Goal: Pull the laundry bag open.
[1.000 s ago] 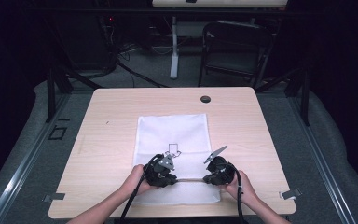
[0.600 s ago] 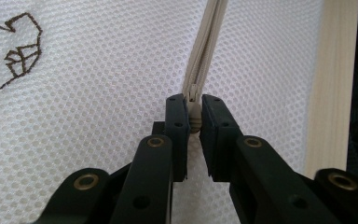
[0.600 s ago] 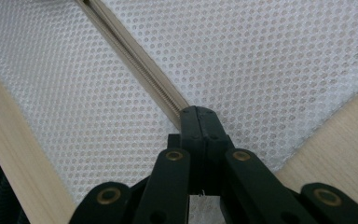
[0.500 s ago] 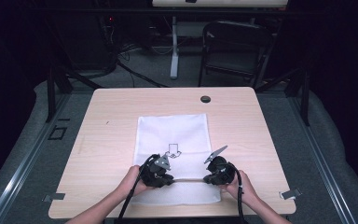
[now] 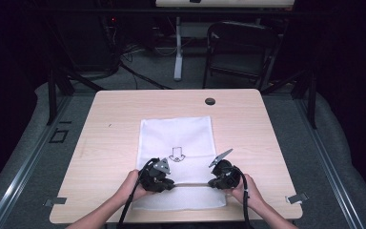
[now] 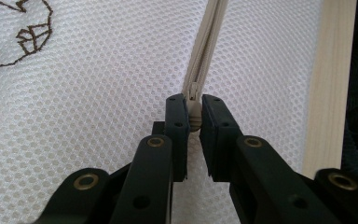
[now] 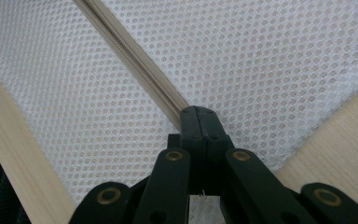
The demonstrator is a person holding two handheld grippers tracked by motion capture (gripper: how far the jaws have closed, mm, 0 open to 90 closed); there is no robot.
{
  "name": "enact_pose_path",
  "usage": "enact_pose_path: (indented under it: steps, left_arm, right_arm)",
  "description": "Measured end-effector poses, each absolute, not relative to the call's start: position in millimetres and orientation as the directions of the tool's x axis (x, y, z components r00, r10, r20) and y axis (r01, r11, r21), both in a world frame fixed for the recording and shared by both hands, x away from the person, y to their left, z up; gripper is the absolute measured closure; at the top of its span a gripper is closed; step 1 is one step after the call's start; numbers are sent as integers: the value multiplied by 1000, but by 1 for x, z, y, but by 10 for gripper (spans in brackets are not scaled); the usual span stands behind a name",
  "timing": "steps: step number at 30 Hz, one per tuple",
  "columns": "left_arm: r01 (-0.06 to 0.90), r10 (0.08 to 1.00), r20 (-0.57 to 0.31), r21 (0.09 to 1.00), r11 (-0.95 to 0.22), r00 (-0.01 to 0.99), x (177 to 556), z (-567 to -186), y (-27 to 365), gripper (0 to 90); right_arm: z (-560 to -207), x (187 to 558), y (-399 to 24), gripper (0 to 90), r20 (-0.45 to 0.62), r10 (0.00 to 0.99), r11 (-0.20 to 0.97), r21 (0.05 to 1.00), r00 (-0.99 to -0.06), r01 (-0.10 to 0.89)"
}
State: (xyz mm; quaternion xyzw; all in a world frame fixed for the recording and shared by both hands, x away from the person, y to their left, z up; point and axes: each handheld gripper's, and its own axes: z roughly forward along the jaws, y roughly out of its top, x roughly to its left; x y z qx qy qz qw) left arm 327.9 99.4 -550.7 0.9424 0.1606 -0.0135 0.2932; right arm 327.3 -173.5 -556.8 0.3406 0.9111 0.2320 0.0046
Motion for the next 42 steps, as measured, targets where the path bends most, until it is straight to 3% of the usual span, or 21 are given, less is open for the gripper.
enact_pose_path:
  steps: [42]
  left_arm:
    - [333,320,-120,537,-776,940,324,-550,129,815]
  right_arm:
    - [-555,326,-174,900,134,629,669,407,-765,622]
